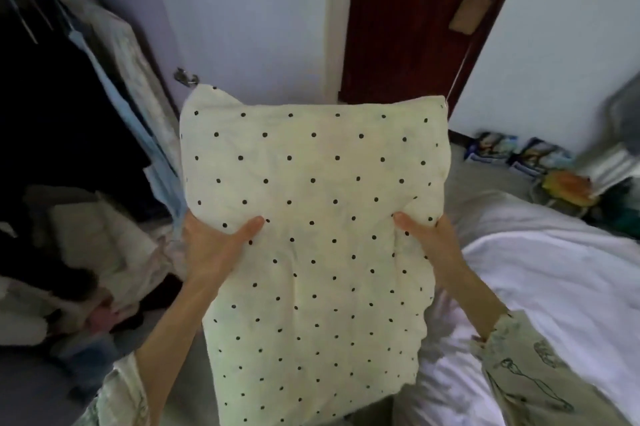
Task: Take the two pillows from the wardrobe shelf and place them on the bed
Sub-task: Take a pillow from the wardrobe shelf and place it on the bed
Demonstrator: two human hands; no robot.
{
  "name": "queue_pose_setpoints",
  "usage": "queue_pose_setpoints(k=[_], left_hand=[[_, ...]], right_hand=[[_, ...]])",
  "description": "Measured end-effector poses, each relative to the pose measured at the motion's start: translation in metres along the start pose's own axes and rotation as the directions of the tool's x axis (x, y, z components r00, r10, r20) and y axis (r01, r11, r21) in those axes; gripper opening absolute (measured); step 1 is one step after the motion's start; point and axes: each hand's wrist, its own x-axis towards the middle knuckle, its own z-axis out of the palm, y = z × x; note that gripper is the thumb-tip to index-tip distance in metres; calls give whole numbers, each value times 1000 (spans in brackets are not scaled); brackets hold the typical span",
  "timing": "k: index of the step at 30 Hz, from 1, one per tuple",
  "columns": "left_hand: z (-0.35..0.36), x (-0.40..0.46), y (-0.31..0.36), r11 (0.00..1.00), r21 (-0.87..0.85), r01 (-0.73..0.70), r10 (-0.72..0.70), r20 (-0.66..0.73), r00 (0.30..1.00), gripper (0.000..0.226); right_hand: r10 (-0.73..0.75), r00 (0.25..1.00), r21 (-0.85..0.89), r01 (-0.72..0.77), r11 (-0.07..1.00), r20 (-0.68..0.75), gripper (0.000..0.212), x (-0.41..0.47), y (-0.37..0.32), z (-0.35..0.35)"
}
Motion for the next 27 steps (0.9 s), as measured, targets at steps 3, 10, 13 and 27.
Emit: queue_pose_setpoints(k=[3, 10, 13, 27], left_hand=[[60, -13, 11, 998, -9, -56, 57, 118, 991, 110], [221, -31, 76, 988, -49, -145, 152, 432, 889, 103], [290, -28, 112, 979, -101, -175, 202, 492, 847, 98], [508, 46, 236, 915, -267, -301, 396, 459, 795, 90]], right_hand=[[23, 994, 36, -20, 999, -108, 45, 0, 4, -58], [20, 903, 87, 19, 996, -430, 54, 34, -1, -186], [7, 854, 97, 51, 994, -521, 58, 70, -8, -227], [-91, 762, 103, 203, 974, -641, 65, 279, -60, -320]])
